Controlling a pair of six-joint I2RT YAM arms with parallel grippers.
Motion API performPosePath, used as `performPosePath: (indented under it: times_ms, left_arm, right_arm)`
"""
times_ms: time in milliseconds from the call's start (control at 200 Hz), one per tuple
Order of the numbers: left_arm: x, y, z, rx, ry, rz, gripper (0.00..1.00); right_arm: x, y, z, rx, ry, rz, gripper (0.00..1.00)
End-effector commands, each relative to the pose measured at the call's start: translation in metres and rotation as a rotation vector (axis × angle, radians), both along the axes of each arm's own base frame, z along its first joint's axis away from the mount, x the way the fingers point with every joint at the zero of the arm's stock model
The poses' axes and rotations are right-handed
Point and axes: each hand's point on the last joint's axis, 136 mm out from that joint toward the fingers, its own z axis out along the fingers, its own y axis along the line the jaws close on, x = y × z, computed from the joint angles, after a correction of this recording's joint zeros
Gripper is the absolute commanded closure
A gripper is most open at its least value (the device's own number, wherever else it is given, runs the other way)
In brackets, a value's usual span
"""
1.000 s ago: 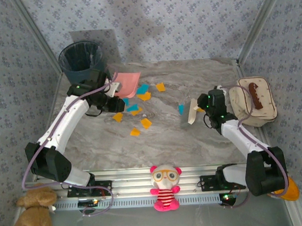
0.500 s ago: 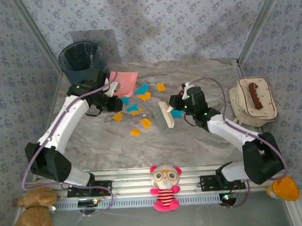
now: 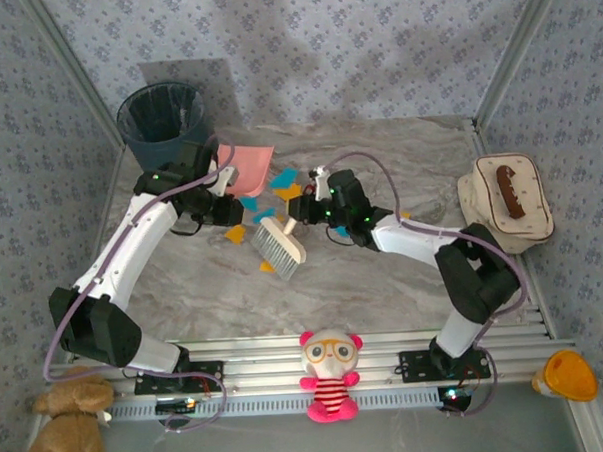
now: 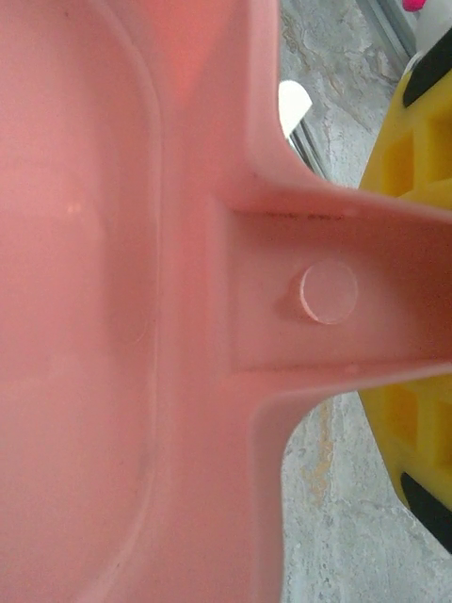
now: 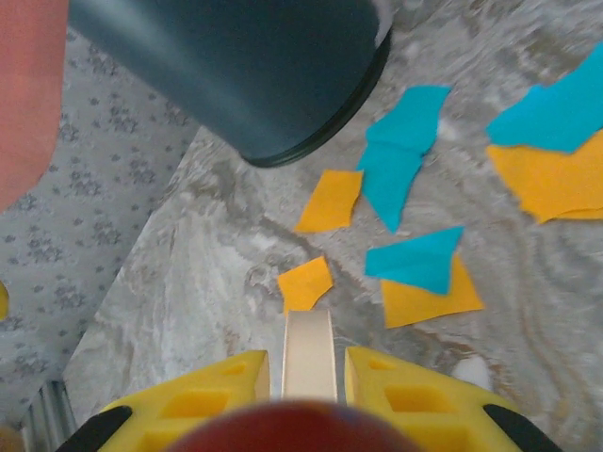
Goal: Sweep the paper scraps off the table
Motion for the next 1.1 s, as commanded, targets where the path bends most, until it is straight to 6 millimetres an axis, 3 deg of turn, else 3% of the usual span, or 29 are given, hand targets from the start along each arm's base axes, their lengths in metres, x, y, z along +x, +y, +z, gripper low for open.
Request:
performPosePath:
  times_ms: [0,165,390,770,1094]
  left_arm:
    - [-0.002,0.001,0.014,-0.003,-0.05,-0.005,1.0]
    - [-0.002,0.002,0.012,0.003,-0.047,-0.003,1.0]
    - [-0.003,0.001,0.011,0.0,-0.04,-0.007,1.0]
    - [-0.002,-0.004,0.012,-0.014,-0.034,-0.022,1.0]
    - [-0.004,-0.007,0.007,-0.024,-0.01,-0.042,1.0]
  right_arm:
    - [-0.005,0.028,0.021,0.085,-0.019,0.088,1.0]
    - [-0.012,0.036,-0.003,0.06,0.034,0.124,1.0]
    - [-0.006,0.0,-0.033,-0.037,0.055,0.019,1.0]
    - [0.018,-0.114,-0.04,-0.154,0.041,-0.293,1.0]
    - [0.021,-0.213,-0.028,-0.296,0.007,-0.577,1.0]
